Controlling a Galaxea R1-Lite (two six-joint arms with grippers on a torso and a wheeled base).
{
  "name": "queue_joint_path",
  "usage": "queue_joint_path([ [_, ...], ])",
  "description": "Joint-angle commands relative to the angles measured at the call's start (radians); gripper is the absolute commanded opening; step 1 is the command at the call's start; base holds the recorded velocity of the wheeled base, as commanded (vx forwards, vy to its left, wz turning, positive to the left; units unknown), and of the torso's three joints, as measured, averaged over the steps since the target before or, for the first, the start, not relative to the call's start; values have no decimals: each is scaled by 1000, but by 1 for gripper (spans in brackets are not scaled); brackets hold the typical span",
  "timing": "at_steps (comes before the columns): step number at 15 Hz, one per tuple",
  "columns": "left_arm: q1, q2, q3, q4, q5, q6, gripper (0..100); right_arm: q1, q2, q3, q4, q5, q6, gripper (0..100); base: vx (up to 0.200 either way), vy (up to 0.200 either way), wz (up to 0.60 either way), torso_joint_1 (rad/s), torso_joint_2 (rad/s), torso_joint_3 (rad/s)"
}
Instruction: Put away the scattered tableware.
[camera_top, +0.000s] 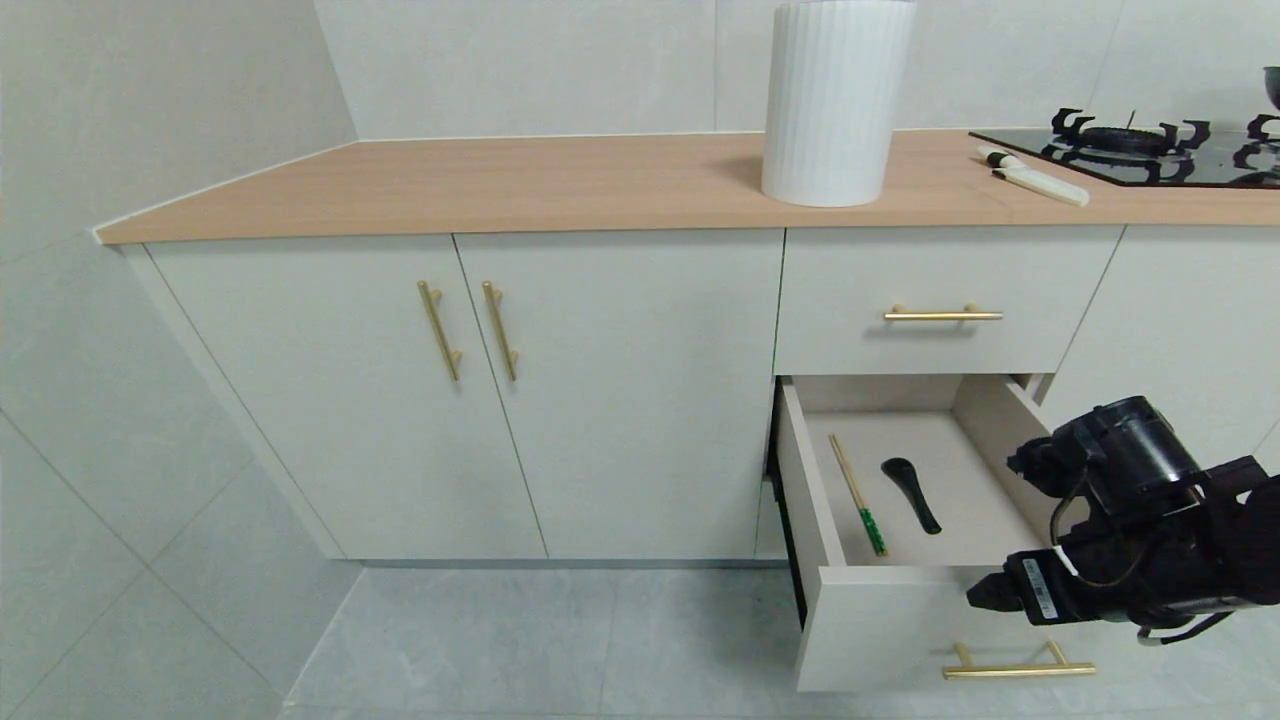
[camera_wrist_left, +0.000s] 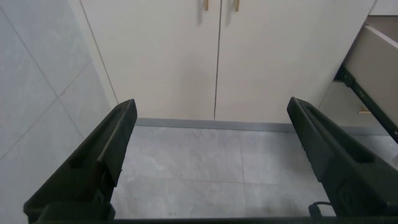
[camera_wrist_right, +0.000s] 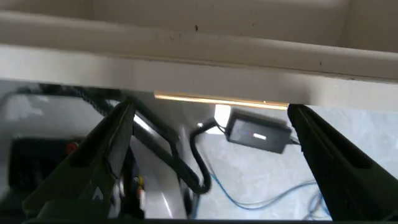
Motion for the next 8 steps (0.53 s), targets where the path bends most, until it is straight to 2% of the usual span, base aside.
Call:
queue_joint_path([
  [1,1,0,0,0,1,0,100,-4,45,-1,-11,0,1,100,0,0,0,0,0,0],
  [2,1,0,0,0,1,0,100,-4,90,-15,-84,-7,-1,100,0,0,0,0,0,0],
  [4,-1,0,0,-1,1,0,100,-4,114,-27,-121,-29,-1,100,0,0,0,0,0,0],
  [8,-1,0,0,-1,1,0,100,-18,206,-59,-328,-49,1,100,0,0,0,0,0,0],
])
